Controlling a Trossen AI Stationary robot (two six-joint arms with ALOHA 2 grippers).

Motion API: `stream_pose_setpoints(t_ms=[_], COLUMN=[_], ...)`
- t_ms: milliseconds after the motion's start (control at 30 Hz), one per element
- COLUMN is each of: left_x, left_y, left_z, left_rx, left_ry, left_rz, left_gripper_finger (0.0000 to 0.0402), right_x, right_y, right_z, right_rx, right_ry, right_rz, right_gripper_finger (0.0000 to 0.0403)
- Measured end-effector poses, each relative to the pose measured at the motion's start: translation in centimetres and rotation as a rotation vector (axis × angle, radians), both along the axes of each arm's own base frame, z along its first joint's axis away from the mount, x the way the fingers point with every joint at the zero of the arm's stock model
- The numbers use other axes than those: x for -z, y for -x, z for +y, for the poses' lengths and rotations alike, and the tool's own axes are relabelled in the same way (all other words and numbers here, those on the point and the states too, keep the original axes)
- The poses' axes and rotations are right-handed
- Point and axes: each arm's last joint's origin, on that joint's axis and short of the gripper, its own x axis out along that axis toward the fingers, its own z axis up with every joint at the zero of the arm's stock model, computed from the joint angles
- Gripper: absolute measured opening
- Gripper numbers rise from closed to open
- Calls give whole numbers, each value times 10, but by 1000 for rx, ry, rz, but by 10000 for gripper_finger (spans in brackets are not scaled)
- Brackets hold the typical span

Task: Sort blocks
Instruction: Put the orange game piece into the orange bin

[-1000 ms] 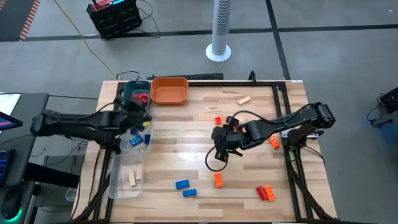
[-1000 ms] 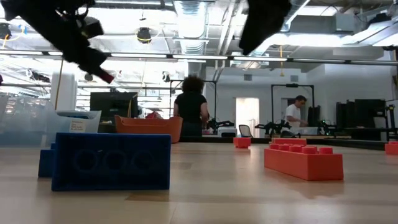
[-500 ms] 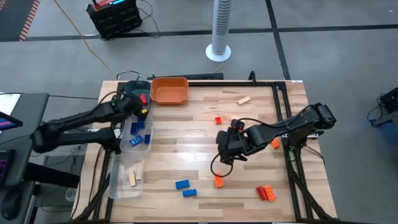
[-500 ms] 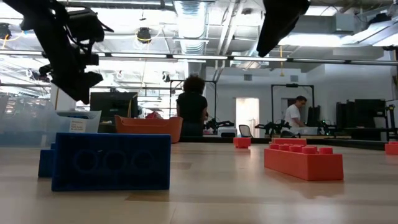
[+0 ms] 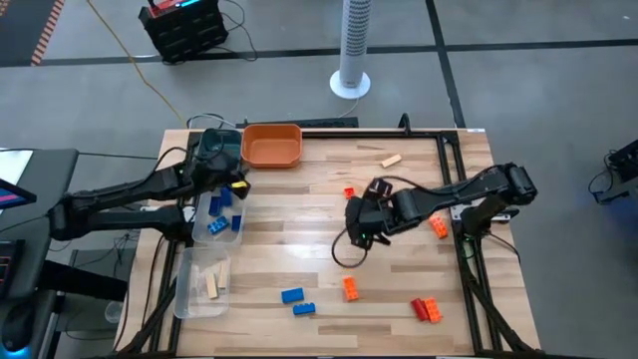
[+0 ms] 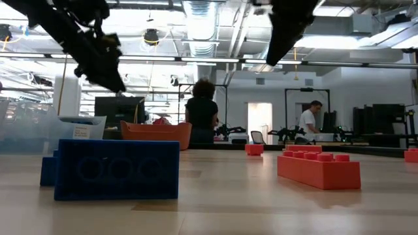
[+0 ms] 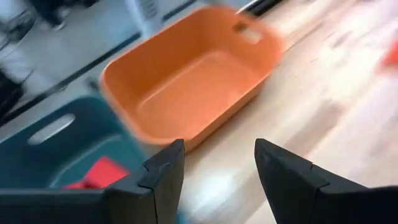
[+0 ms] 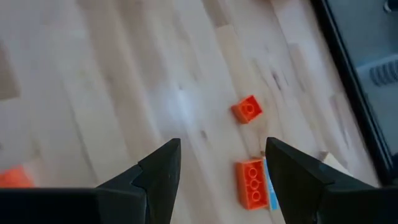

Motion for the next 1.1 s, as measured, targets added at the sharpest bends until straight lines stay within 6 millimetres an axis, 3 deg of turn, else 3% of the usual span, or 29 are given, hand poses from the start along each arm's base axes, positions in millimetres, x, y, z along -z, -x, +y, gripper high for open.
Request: stream_pose_setpoints(t_ms=[200,400,600,767,1100], left_x=[-9,-14,-14,-14,-14], left_y=[-6,-13,-14,-14,-13], left_z=[-20,-35,-39,-39,-39], left_rx=[115,223,267,276,279], left_ry=[4,-18,-41,-59,-62], left_rz=[-110,-164,-140,-123,-110], left_gripper_finger=[191,192,192,192,192], right_x=[6,48,75,82,123], right_y=[-11,-19,-6,-11,-27], right_z=[-42,-97,-141,-142,-135], right_rx=[66,103,347,418,502], right_ry=[-29,-191,-257,-246,-198], right_rz=[-10,-77,-160,-205,-126], right_gripper_finger=[239,239,239,239,239])
